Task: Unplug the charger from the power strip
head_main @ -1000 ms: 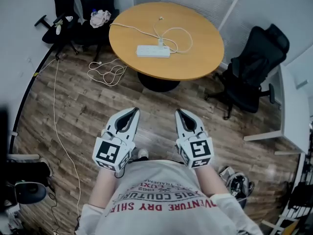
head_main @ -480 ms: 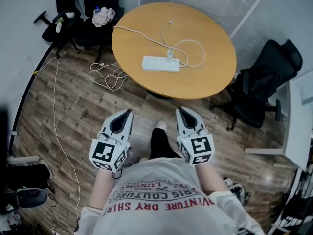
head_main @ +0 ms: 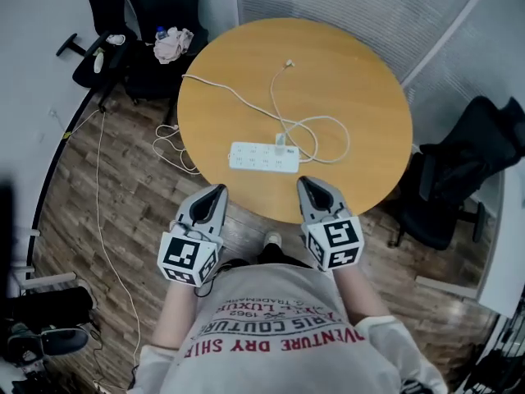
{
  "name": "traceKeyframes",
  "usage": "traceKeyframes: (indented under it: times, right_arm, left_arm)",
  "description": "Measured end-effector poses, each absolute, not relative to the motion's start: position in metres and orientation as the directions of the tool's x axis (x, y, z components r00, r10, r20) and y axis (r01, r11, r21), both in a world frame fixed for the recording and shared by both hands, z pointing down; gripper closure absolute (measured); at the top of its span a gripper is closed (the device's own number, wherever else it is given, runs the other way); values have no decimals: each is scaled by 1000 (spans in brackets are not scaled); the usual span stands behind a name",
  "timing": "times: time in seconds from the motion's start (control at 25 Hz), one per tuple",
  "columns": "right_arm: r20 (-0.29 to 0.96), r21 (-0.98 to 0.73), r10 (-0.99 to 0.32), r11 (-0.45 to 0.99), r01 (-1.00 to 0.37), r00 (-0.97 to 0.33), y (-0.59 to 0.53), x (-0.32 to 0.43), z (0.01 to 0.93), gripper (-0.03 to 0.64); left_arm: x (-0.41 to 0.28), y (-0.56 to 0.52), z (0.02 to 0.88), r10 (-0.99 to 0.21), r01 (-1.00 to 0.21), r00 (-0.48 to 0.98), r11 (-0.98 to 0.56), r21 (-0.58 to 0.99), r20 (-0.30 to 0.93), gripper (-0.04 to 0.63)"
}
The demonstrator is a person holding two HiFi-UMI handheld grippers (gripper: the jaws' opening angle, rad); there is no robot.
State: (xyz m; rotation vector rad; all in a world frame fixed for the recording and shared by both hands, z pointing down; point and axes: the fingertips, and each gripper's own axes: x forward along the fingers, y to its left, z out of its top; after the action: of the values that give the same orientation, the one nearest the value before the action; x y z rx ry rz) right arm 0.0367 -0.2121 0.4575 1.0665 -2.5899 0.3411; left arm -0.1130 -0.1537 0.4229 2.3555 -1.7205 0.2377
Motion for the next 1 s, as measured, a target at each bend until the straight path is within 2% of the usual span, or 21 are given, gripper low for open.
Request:
traceKeyframes:
  times: [0.36, 0.64, 0.92, 0.96, 1.0]
  right_arm:
    - [486, -136, -599, 668, -732, -637, -265, 33, 497, 588]
    - [586, -158, -576, 608, -778, -570, -277, 10, 530, 588]
    - [685, -153, -556, 522, -839, -471, -290, -5, 574, 585]
    - [696, -151, -554, 508, -848, -456, -292, -7, 580, 566]
    - [707, -150, -551, 496, -855, -443, -294, -8, 586, 501]
  left_arm:
    - [-99, -225, 469, -838, -912, 410, -388, 135, 360, 565]
    - [-108, -263, 564, -654, -839, 505, -525, 143, 563, 565]
    - [-97, -279, 629, -468, -739, 593, -639, 212, 655, 565]
    - [-95, -281, 638, -444, -726, 599, -652, 218, 667, 565]
    - [-93, -282, 645, -423, -714, 602, -665, 219, 677, 565]
